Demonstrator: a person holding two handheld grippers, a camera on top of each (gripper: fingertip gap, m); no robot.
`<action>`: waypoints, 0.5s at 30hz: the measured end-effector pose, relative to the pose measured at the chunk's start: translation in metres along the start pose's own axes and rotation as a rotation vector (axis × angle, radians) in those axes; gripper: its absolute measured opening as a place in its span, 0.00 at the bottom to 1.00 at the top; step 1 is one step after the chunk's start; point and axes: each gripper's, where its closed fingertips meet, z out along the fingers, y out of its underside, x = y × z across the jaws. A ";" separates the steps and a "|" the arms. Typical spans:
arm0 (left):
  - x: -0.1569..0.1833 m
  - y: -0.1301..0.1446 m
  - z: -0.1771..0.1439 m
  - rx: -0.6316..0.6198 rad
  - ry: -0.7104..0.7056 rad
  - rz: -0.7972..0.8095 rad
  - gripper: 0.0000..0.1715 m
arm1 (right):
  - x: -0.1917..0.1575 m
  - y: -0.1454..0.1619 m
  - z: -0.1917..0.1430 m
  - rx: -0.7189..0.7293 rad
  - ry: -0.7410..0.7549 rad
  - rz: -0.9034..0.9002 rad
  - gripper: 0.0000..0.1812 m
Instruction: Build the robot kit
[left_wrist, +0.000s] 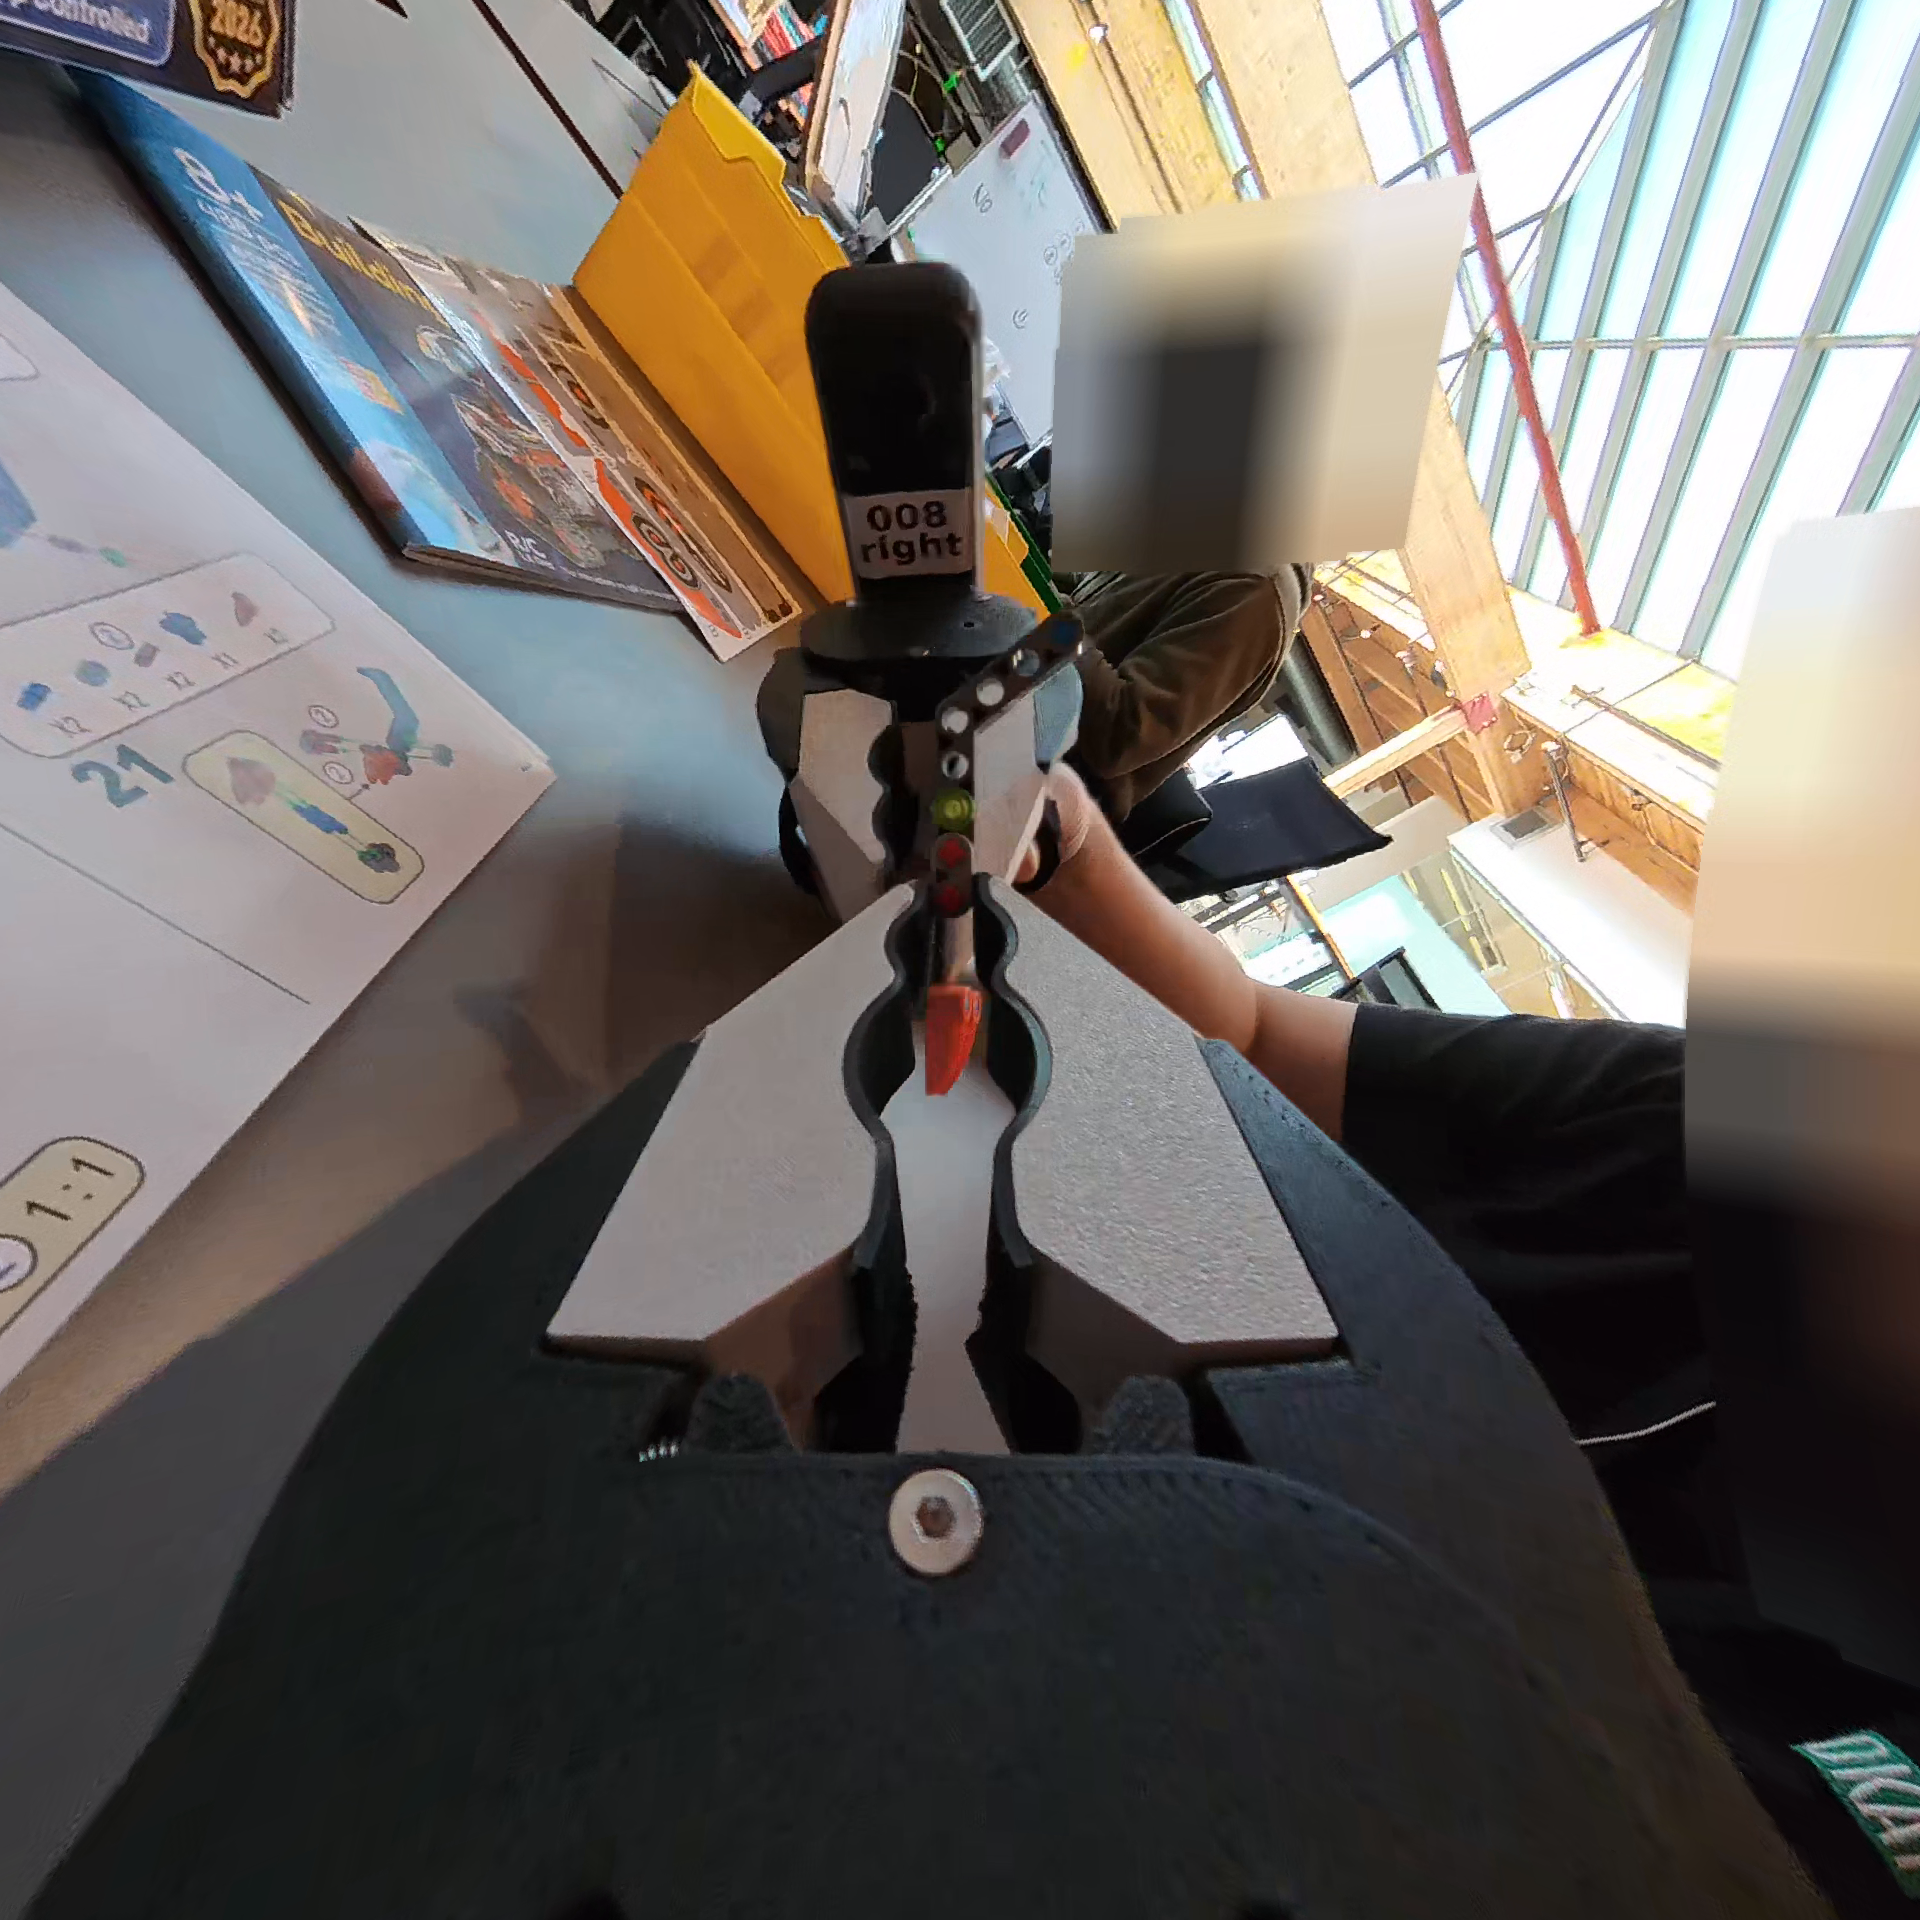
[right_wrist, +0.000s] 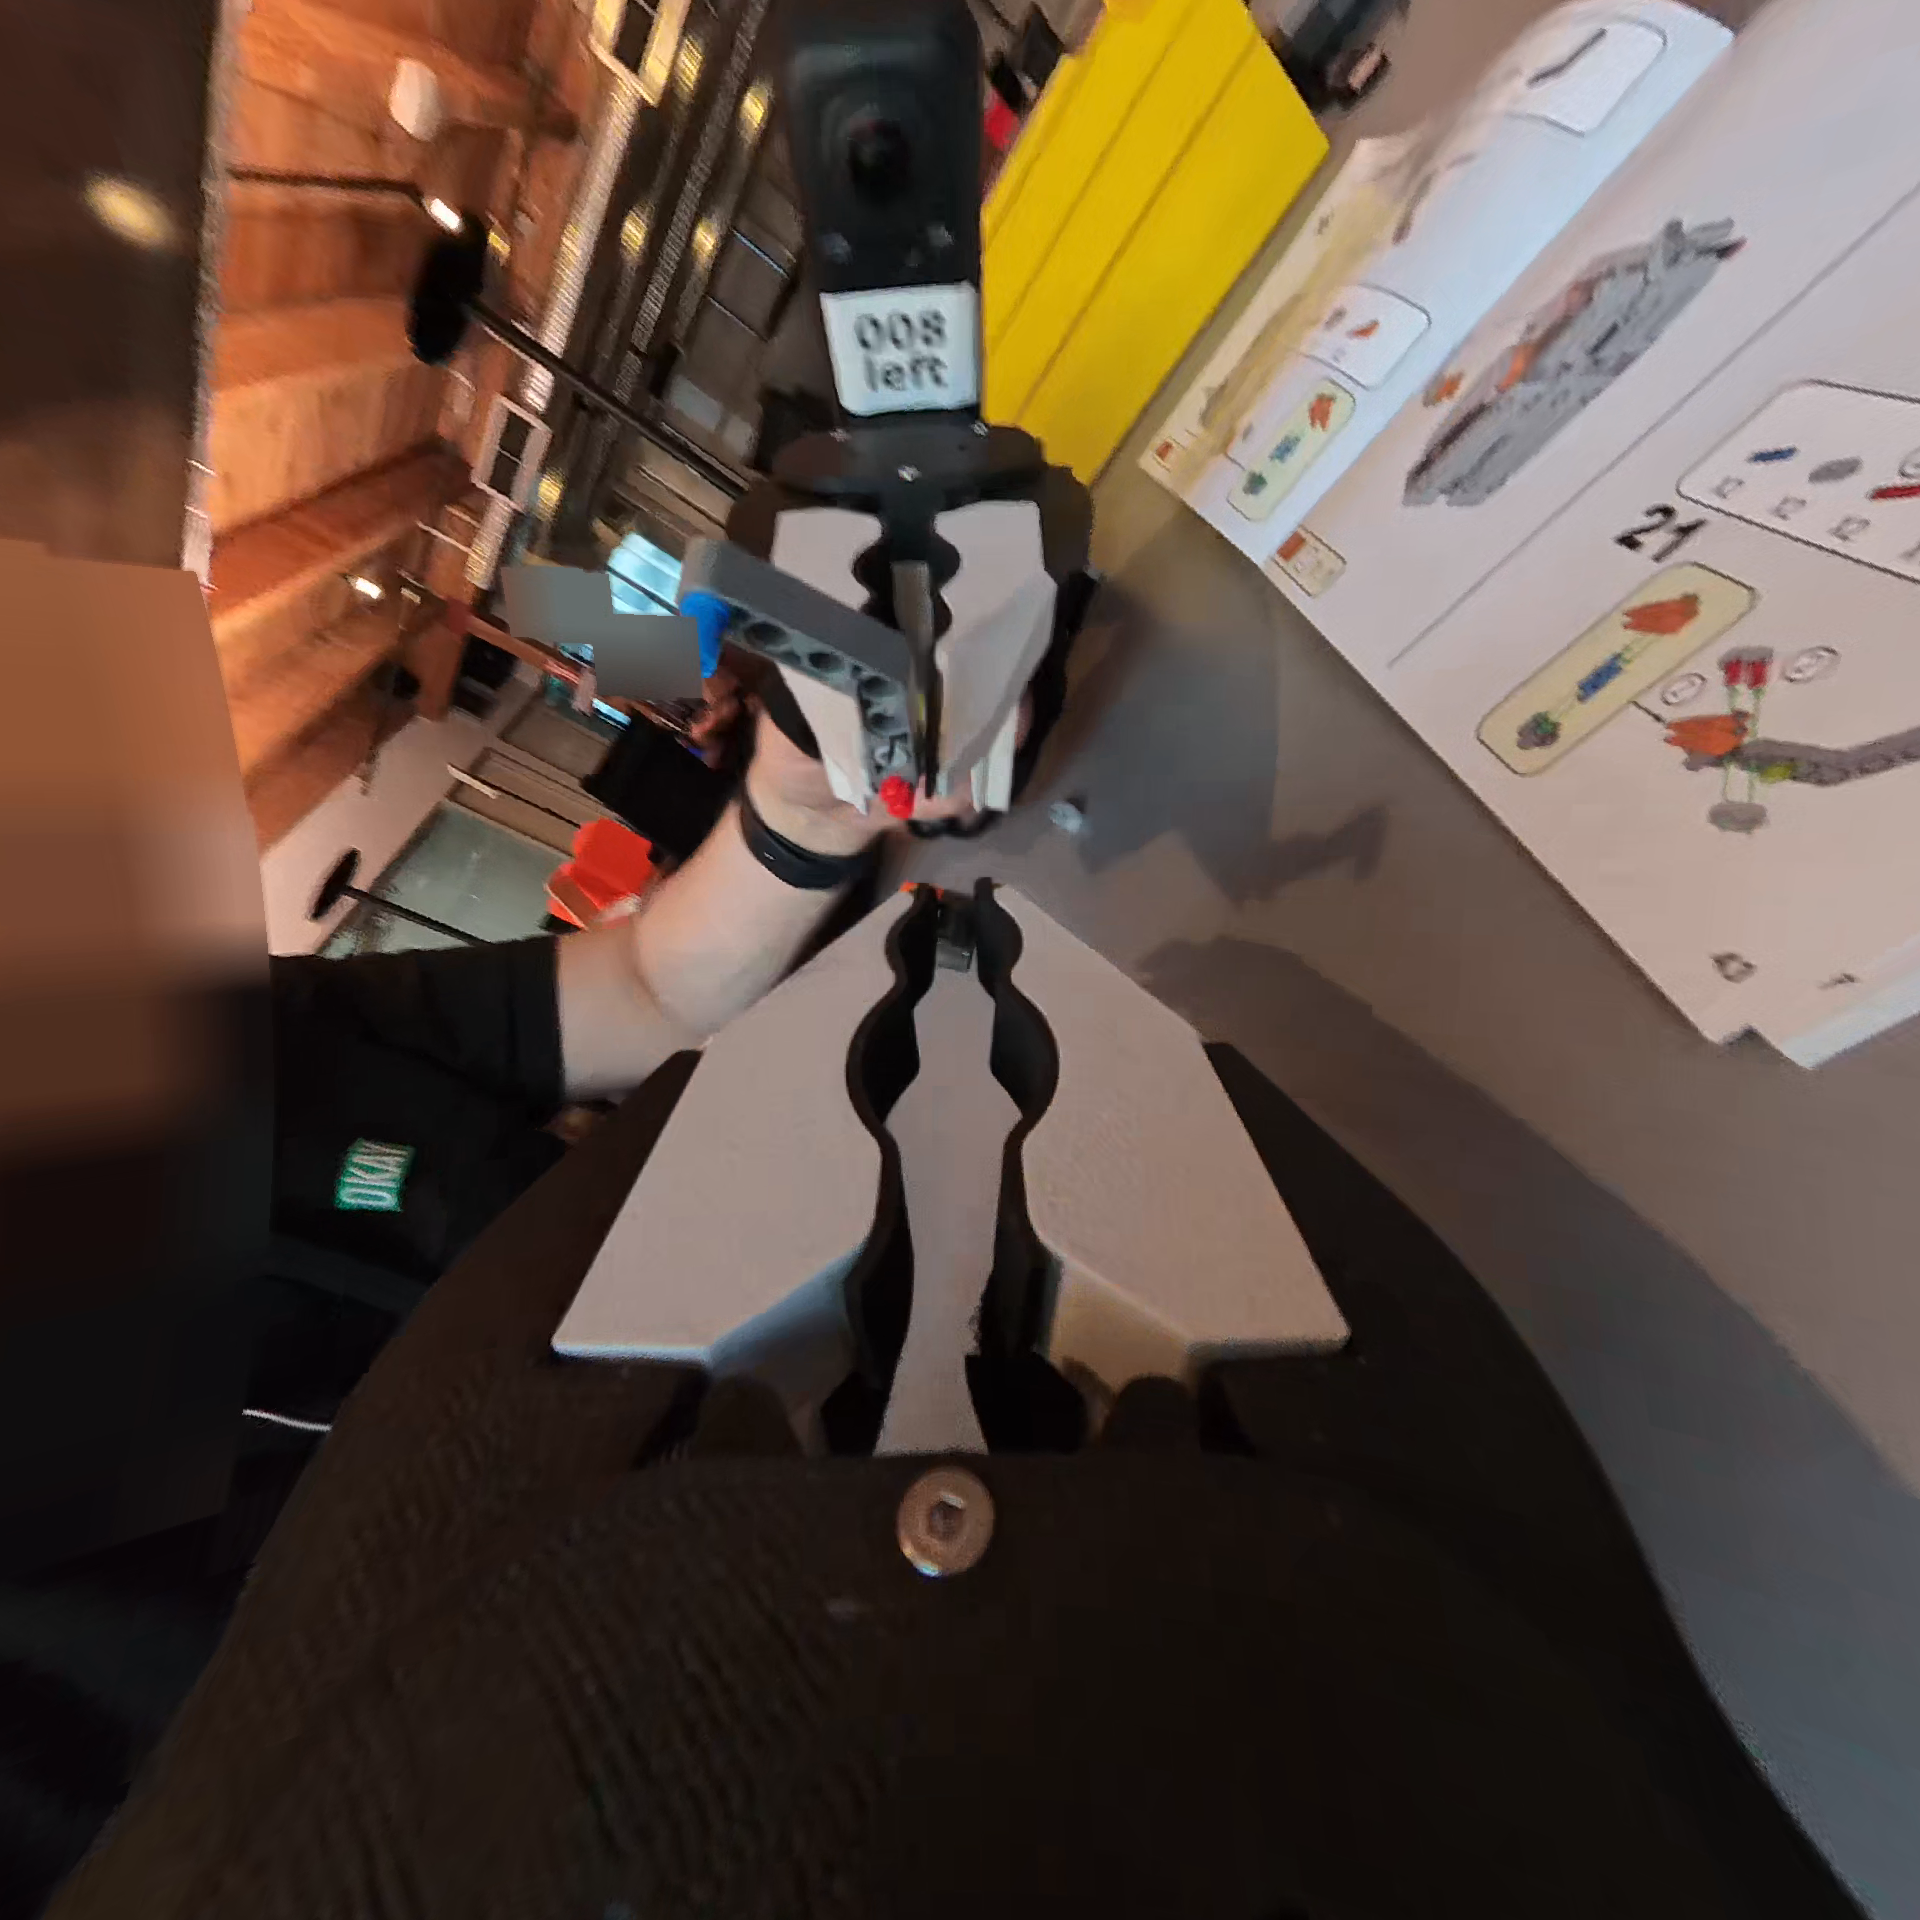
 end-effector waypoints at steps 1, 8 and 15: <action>-0.004 0.002 -0.001 -0.018 -0.036 0.017 0.03 | 0.009 0.006 -0.002 -0.048 0.072 -0.021 0.04; 0.004 0.007 -0.001 -0.057 -0.019 0.005 0.03 | 0.036 0.042 -0.006 -0.258 0.261 -0.067 0.04; 0.006 0.005 -0.005 -0.042 -0.009 -0.006 0.03 | 0.038 0.032 -0.010 -0.215 0.275 -0.121 0.08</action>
